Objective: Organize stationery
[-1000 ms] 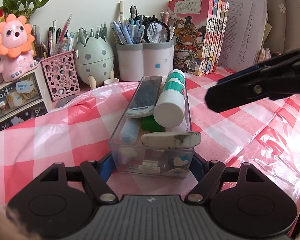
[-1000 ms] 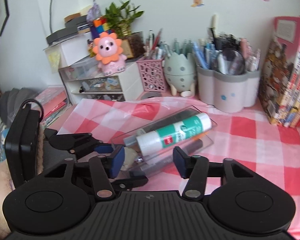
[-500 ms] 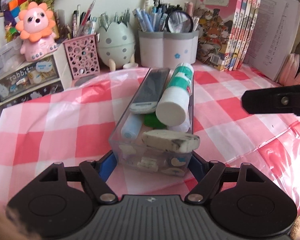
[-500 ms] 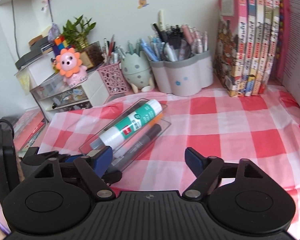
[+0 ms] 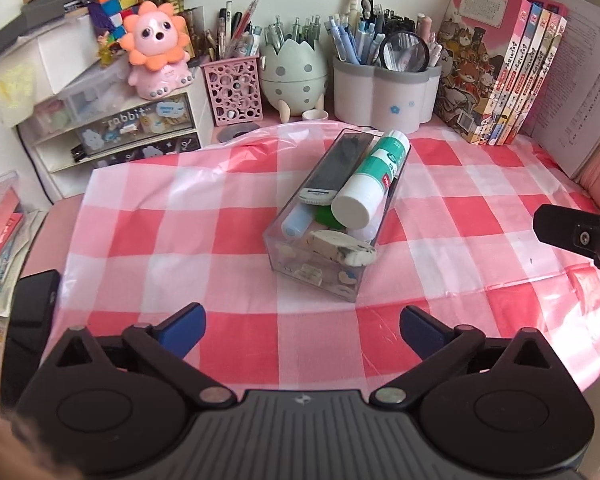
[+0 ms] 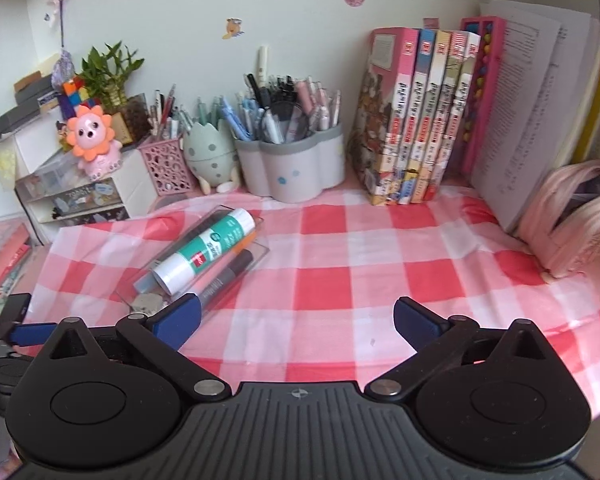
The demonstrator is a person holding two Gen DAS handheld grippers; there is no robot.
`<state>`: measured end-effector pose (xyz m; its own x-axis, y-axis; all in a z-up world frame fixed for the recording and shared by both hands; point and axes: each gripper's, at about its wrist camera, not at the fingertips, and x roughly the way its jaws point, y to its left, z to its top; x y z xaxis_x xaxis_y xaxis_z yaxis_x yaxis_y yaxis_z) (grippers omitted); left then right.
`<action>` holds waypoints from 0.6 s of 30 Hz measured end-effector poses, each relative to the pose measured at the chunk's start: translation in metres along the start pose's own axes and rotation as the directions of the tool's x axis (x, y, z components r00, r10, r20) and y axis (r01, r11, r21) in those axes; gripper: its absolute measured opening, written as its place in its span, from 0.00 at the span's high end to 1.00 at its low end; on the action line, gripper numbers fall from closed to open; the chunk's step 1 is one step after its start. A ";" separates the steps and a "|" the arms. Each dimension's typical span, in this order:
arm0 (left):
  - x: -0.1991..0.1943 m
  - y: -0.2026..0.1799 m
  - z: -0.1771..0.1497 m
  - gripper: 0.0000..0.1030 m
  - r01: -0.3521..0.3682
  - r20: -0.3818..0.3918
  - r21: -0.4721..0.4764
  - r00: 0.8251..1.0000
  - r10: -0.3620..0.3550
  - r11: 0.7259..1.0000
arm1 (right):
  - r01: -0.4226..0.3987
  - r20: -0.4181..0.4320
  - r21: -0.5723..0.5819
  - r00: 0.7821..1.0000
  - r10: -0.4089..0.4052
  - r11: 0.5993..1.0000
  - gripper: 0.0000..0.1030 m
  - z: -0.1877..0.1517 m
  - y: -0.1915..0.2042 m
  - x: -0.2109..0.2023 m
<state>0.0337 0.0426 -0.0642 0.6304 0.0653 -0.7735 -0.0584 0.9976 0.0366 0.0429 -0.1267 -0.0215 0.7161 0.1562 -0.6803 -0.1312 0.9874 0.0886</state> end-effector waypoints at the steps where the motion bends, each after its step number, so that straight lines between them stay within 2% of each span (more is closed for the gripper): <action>1: -0.005 -0.001 -0.001 0.22 -0.005 0.001 -0.004 1.000 0.005 1.000 | 0.017 0.001 -0.005 1.000 -0.017 1.000 0.05 0.000 0.001 -0.003; 6: -0.026 0.000 0.003 0.21 0.011 0.028 -0.031 1.000 -0.010 0.999 | 0.056 0.022 -0.006 0.998 -0.056 0.998 0.05 0.006 0.001 -0.022; 9: -0.040 -0.002 0.005 0.22 0.007 0.072 -0.022 0.997 -0.005 1.000 | 0.073 0.033 -0.008 0.997 -0.072 0.997 0.05 0.009 0.001 -0.030; 14: -0.058 -0.005 0.007 0.21 0.015 0.121 -0.011 0.993 -0.014 1.000 | 0.083 0.045 -0.017 0.996 -0.082 0.996 0.05 0.013 0.003 -0.037; 18: -0.061 -0.007 0.008 0.21 0.018 0.131 -0.006 0.991 -0.017 1.000 | 0.076 0.048 -0.038 0.996 -0.074 0.996 0.05 0.013 0.006 -0.039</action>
<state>0.0018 0.0321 -0.0125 0.7274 0.0510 -0.6843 -0.0516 0.9985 0.0195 0.0230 -0.1264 0.0151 0.7562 0.0836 -0.6490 -0.1022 0.9947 0.0092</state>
